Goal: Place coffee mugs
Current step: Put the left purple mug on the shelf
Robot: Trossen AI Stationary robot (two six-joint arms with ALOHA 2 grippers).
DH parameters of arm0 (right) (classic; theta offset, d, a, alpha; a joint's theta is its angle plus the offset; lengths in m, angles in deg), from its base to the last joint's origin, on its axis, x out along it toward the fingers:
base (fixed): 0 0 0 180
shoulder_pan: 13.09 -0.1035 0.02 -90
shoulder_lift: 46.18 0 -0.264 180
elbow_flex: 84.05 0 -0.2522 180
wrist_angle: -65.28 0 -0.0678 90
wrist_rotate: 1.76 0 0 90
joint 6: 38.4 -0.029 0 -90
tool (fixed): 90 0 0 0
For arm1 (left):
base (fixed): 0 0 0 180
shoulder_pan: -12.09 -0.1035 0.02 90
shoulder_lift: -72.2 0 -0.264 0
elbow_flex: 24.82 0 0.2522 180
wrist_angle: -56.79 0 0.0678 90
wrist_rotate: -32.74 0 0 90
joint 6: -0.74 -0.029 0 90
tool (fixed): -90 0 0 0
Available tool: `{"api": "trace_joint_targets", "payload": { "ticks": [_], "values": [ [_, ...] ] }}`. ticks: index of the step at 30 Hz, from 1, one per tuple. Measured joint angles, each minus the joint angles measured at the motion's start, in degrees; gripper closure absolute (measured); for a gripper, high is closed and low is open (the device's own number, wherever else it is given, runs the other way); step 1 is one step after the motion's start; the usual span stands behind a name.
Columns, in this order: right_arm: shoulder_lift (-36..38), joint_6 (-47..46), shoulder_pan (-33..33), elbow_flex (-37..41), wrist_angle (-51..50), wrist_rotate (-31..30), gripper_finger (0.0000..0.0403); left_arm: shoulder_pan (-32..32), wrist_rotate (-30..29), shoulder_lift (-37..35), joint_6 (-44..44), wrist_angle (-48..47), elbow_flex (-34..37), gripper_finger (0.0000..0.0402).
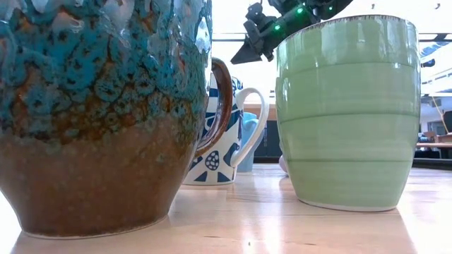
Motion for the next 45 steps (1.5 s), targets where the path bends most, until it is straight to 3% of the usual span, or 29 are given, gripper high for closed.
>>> {"api": "trace_joint_targets", "payload": {
  "ticks": [20,32,45],
  "values": [
    [0.0,-0.4,-0.3,0.0,0.0,1.3,0.0349,-1.0,2.2,6.0,-1.4,0.5,0.0,0.0283],
    [0.0,-0.3,-0.3,0.0,0.1,1.2,0.0349,-1.0,0.4,6.0,7.0,2.0,0.0,0.0286],
    [0.0,-0.5,-0.3,0.0,0.3,1.1,0.0349,-1.0,-1.3,6.0,9.8,2.7,0.0,0.0286]
  ]
}}
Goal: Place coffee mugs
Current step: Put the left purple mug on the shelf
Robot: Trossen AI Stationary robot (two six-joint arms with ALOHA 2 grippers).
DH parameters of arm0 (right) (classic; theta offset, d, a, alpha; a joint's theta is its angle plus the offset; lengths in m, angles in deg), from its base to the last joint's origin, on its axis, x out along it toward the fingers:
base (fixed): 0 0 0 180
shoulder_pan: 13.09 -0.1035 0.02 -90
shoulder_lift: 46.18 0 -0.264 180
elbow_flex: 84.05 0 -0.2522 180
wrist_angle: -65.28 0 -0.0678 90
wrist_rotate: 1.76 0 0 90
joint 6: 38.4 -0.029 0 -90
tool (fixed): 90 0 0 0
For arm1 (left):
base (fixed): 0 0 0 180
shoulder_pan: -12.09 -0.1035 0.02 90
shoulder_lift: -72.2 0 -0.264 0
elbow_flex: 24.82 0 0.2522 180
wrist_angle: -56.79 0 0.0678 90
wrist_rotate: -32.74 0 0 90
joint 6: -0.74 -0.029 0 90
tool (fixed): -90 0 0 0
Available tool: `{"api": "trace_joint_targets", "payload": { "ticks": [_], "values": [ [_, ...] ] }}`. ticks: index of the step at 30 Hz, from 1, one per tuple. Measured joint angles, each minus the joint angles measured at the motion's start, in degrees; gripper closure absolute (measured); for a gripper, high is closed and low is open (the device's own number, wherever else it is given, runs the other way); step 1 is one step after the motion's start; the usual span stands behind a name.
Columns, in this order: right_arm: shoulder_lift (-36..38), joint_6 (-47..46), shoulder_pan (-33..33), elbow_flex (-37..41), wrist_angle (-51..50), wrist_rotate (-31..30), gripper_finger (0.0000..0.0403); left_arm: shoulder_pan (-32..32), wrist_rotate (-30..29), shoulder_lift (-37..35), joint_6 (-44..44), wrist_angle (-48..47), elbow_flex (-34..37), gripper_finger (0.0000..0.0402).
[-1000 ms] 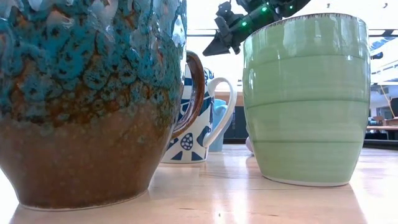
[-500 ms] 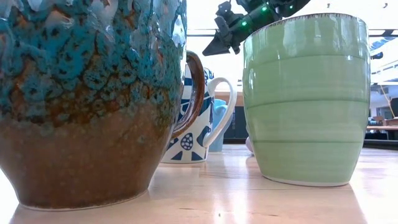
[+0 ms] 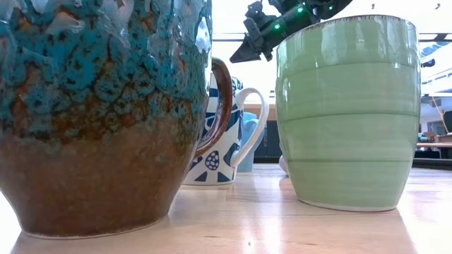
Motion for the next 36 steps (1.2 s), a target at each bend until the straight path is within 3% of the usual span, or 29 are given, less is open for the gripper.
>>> {"api": "trace_joint_targets", "payload": {
  "ticks": [9,20,36],
  "values": [
    [0.0,0.0,0.0,0.0,0.0,0.0,0.0349,0.0,0.0,0.0,0.5,0.1,0.0,0.0289],
    [0.0,-0.1,0.0,0.0,0.0,0.1,0.0349,0.5,0.0,0.1,0.8,-0.1,0.1,0.0368],
    [0.0,-0.1,0.0,0.0,0.4,0.1,0.0349,0.3,0.1,0.2,2.8,0.8,0.1,0.0370]
  ]
}}
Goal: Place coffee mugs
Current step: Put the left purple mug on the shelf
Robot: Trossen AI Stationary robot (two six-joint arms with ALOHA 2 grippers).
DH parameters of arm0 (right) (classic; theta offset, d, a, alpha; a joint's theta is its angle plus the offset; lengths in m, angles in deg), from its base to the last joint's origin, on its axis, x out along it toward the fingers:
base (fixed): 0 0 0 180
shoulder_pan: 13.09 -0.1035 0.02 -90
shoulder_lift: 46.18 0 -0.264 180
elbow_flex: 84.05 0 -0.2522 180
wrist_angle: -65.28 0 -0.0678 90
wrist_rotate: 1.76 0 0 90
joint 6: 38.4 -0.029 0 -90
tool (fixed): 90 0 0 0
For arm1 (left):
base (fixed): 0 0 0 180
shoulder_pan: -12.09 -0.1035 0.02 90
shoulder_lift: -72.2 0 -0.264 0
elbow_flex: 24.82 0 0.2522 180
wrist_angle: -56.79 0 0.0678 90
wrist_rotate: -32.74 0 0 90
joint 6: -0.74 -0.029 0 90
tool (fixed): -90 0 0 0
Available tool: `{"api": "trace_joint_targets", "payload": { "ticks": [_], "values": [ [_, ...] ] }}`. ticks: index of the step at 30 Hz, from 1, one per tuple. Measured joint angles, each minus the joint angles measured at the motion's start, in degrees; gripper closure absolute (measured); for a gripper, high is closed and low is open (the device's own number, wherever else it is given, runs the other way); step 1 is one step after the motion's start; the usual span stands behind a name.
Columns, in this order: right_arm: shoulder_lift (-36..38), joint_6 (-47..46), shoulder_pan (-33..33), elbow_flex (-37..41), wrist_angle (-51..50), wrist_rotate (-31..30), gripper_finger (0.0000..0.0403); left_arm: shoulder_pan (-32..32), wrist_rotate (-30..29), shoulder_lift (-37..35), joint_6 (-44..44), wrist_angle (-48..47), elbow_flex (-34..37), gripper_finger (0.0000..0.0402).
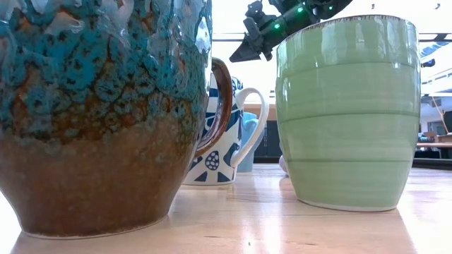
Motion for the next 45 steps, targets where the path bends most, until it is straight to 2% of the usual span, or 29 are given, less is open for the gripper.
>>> {"api": "trace_joint_targets", "payload": {
  "ticks": [22,36,45],
  "values": [
    [0.0,-0.2,-0.2,0.0,2.6,0.2,0.0349,-5.9,7.6,1.6,-1.0,3.7,0.0,0.0370],
    [0.0,0.0,-0.2,0.0,2.6,0.2,0.0349,-5.4,7.0,1.4,2.0,-0.8,-0.4,0.0370],
    [0.0,0.0,-0.2,0.0,2.5,0.2,0.0349,-5.1,6.6,1.3,3.2,-6.1,-6.7,0.0370]
  ]
}}
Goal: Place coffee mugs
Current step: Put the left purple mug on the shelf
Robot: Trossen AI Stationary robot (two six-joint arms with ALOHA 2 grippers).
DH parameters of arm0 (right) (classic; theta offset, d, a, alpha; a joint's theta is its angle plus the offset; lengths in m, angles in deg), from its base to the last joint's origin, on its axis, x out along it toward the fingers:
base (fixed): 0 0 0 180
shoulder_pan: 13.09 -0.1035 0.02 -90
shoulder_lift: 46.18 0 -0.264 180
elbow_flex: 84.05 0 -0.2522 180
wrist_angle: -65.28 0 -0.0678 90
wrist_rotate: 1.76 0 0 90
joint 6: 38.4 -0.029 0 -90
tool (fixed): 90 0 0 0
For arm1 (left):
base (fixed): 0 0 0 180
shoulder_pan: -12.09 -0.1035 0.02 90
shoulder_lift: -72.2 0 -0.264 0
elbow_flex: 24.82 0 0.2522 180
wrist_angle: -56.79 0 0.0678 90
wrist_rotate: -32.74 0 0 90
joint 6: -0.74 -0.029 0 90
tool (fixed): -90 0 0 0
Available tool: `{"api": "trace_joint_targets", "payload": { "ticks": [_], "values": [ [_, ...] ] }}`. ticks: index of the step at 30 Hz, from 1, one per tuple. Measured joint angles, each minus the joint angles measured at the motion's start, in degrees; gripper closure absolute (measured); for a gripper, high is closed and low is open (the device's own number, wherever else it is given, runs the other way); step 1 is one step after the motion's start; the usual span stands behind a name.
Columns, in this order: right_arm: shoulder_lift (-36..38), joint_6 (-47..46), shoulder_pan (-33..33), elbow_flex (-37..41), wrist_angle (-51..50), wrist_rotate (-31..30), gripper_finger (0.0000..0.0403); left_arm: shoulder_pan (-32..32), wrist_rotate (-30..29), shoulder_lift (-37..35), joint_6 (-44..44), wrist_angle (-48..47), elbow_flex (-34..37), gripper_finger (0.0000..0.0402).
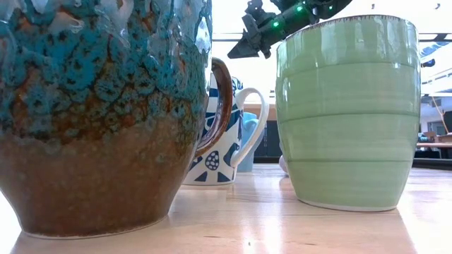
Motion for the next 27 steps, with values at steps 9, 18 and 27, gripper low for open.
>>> {"api": "trace_joint_targets", "payload": {
  "ticks": [9,18,27],
  "values": [
    [0.0,-0.1,0.0,0.0,0.1,0.0,0.0349,0.1,1.7,2.7,0.6,-3.6,-0.1,0.0375],
    [0.0,-0.1,-0.2,0.0,0.1,0.1,0.0349,0.0,1.7,3.7,1.1,-3.2,-0.3,0.0375],
    [0.0,-0.1,-0.2,0.0,0.1,0.1,0.0349,0.0,1.5,3.8,0.2,-3.3,-0.3,0.0375]
  ]
}}
